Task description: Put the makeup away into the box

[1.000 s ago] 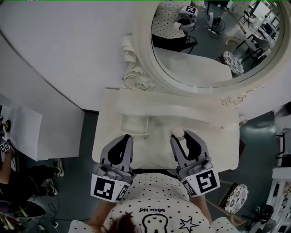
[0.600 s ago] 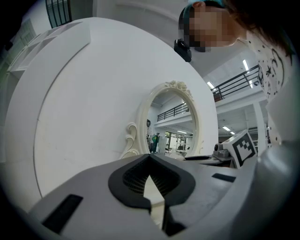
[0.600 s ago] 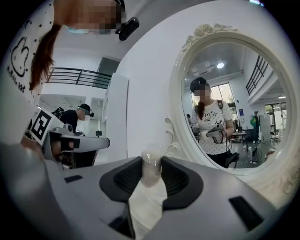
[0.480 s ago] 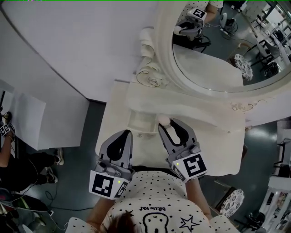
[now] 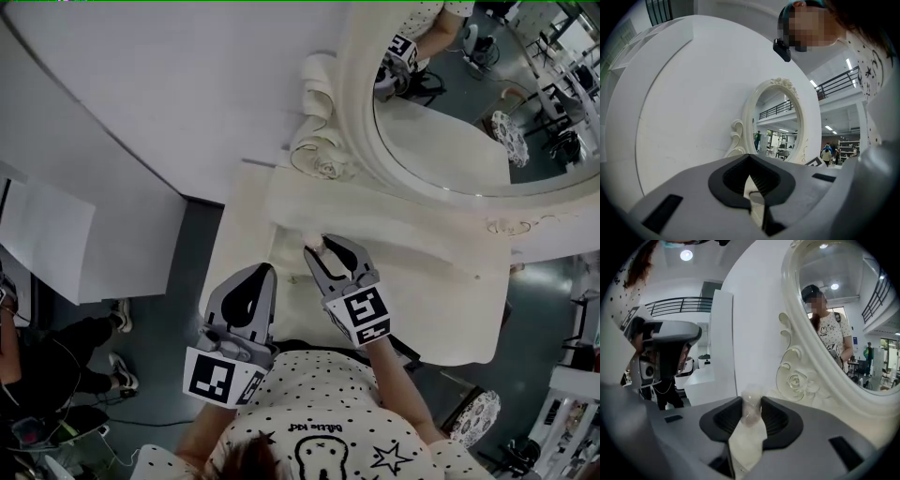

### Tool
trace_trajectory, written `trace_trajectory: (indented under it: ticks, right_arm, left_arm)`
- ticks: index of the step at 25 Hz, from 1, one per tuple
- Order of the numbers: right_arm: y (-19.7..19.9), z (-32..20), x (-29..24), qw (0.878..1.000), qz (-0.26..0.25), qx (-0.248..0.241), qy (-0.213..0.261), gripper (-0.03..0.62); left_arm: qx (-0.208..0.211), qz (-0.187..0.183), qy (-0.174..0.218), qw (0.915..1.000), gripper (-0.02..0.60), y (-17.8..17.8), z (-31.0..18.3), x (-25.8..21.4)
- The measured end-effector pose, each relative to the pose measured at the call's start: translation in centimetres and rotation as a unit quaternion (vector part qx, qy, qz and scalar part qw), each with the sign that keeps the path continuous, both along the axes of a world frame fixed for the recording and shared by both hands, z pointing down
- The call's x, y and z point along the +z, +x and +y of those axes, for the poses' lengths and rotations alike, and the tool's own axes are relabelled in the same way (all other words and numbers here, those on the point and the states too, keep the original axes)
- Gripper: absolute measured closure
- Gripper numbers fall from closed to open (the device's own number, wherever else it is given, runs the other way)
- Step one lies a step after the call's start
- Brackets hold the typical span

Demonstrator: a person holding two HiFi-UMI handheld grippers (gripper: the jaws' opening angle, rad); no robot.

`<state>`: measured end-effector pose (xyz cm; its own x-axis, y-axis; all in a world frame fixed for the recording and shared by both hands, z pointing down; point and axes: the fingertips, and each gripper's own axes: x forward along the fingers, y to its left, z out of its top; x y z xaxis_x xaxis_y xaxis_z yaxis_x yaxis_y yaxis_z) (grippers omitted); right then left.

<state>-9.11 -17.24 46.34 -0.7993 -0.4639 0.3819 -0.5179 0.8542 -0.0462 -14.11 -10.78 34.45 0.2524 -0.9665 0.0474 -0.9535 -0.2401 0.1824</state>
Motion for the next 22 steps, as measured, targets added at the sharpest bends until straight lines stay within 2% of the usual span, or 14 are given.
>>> trace_trajectory:
  ticks: [13,22]
  right_arm:
    - [-2.5,0.1,9.1,0.993,0.086,-0.041,-0.067,0.461]
    - [-2.6,0.4,12.4,0.987,0.120,-0.043,-0.100,0.457]
  left_arm:
    - [-0.011,0.004,-0.010,0.9999,0.586,-0.8,-1.2,0.6]
    - [-0.014,0.004,-0.013,0.9998,0.586,-0.8,-1.4,0.8]
